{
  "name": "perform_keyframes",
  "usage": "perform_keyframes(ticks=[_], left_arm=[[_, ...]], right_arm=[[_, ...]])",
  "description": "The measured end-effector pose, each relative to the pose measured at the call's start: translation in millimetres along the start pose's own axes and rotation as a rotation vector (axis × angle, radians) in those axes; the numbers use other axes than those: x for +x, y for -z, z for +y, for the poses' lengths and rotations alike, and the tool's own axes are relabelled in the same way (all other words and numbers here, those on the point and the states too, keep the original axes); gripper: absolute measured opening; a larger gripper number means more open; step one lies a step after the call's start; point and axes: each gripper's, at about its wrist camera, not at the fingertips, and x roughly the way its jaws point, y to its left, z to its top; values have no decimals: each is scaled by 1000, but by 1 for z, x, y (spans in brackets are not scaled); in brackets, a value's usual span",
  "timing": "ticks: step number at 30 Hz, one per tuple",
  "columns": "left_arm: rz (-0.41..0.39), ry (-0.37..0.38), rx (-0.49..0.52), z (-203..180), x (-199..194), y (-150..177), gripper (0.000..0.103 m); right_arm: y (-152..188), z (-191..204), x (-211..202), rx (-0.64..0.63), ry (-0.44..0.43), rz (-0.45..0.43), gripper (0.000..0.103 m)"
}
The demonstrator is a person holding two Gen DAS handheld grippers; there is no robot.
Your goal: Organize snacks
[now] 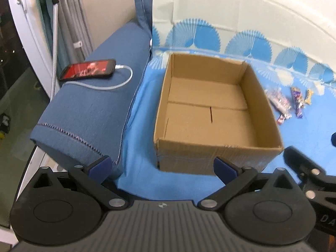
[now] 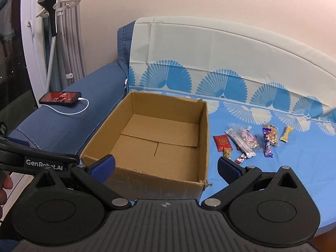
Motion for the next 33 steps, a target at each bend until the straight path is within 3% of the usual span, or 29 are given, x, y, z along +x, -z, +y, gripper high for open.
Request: perform_keyframes(ticks=[33], left_arm=[[12, 9, 11, -4, -3, 1, 103]], right_arm=[[5, -6, 3, 14, -17, 10, 103]])
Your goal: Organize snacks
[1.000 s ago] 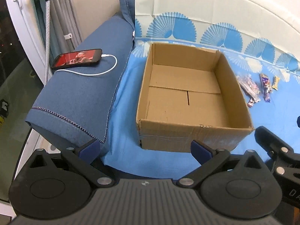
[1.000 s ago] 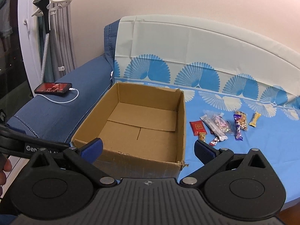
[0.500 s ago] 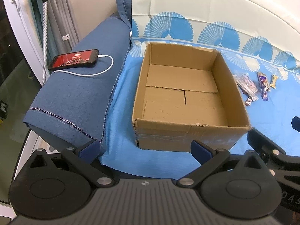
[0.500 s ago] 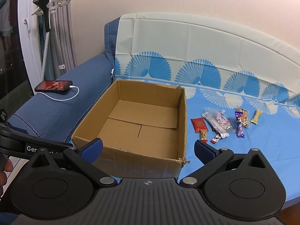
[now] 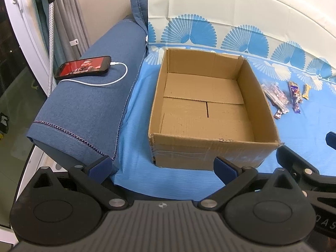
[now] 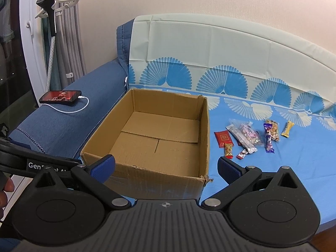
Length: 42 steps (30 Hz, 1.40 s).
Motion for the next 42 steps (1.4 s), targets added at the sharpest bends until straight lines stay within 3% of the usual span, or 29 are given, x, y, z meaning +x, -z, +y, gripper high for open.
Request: perform_keyframes(ticks=[21, 27, 33, 38, 42], left_arm=[[31, -39, 40, -10, 9, -3, 103], [49, -18, 53, -17, 14, -13, 103], [57, -1, 63, -35, 20, -38, 103], [71, -3, 96, -63, 30, -62, 103], [87, -5, 112, -88, 43, -84, 103]], right_arm=[[3, -6, 10, 23, -24, 22, 103], [3, -22, 21, 74, -22, 27, 103], [1, -76, 33, 196, 69, -10, 103], [7, -148, 63, 306, 222, -22, 103], [10, -204, 99, 321, 290, 6, 103]])
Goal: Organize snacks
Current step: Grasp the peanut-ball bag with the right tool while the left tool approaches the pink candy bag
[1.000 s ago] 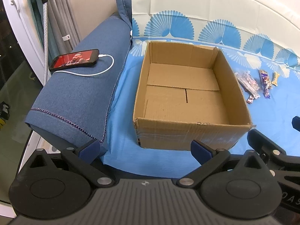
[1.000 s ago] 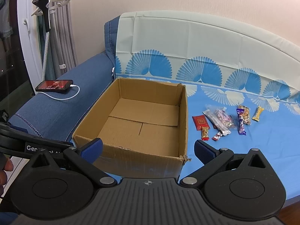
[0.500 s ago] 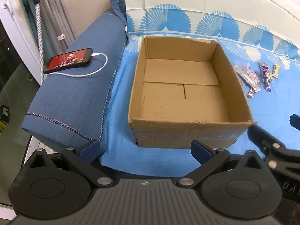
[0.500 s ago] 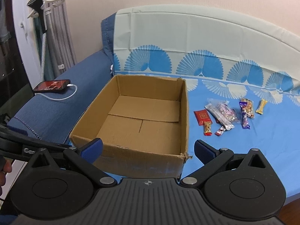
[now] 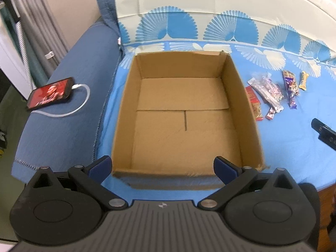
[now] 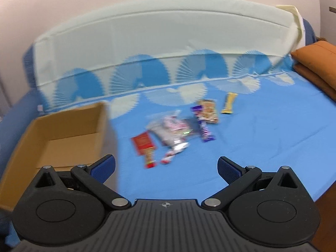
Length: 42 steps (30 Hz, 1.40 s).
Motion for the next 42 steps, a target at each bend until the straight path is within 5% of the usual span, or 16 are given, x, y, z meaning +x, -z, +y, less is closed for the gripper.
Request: perform_keyframes(ticks=[5, 10, 18, 27, 34, 37, 40, 41, 42], left_arm=[[2, 29, 45, -41, 16, -39, 103], [-6, 137, 111, -107, 38, -88, 103], [45, 317, 119, -211, 130, -157, 103], [143, 226, 161, -252, 225, -184, 103], [189, 203, 131, -248, 252, -192, 103], [193, 192, 144, -249, 258, -192, 103], [194, 199, 142, -250, 262, -194, 103], [186, 206, 143, -252, 263, -194, 103], [174, 214, 146, -254, 263, -195, 103]], right_arm=[[-22, -52, 62, 71, 50, 20, 103], [-40, -83, 119, 95, 56, 28, 103], [-43, -104, 196, 95, 14, 99, 103], [-70, -139, 265, 162, 2, 78, 103], [-96, -134, 355, 267, -33, 232, 103], [-100, -120, 383, 251, 58, 279, 103], [-103, -102, 385, 117, 143, 264, 83], [-103, -103, 378, 112, 127, 238, 60], [-103, -107, 371, 122, 114, 235, 51]])
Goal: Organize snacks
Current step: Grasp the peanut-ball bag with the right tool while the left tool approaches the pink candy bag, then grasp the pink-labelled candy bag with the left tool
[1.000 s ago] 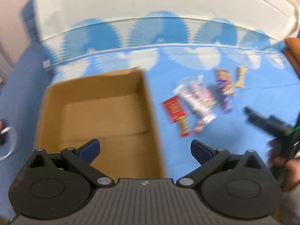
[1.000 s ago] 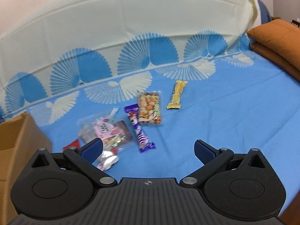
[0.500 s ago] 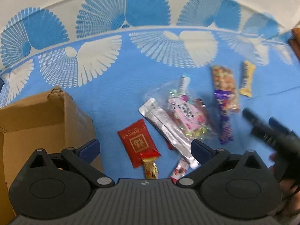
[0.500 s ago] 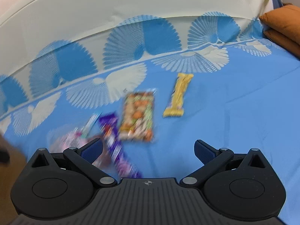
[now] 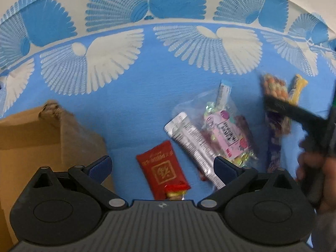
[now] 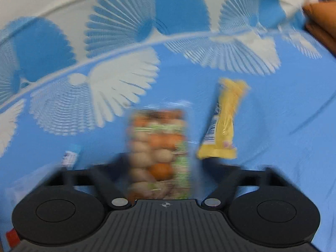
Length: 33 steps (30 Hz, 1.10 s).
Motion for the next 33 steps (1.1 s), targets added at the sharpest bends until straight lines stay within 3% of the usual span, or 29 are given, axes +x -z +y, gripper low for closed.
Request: perform_keyframes(ticks=[5, 11, 14, 16, 18, 24, 27, 31, 33], left_arm=[[-5, 59, -8, -12, 8, -9, 103], [66, 132, -44, -22, 37, -17, 103], [118, 195, -150, -12, 54, -21, 102], [150, 252, -245, -5, 62, -23, 92], [139, 291, -276, -4, 59, -27, 79], [32, 433, -177, -31, 36, -36, 79], [15, 503, -126, -54, 33, -38, 79], [-6, 496, -93, -70, 32, -38, 85], [-17, 482, -122, -61, 35, -36, 94]], right_arm=[[29, -58, -43, 105, -2, 40, 47], [95, -127, -93, 214, 36, 50, 48], [111, -134, -103, 208, 41, 26, 49], [117, -135, -104, 206, 42, 8, 50], [116, -132, -102, 198, 54, 4, 52], [116, -129, -101, 168, 56, -3, 56], [117, -129, -101, 163, 52, -8, 56], [118, -129, -101, 157, 50, -12, 58], [118, -129, -101, 155, 47, -15, 58]])
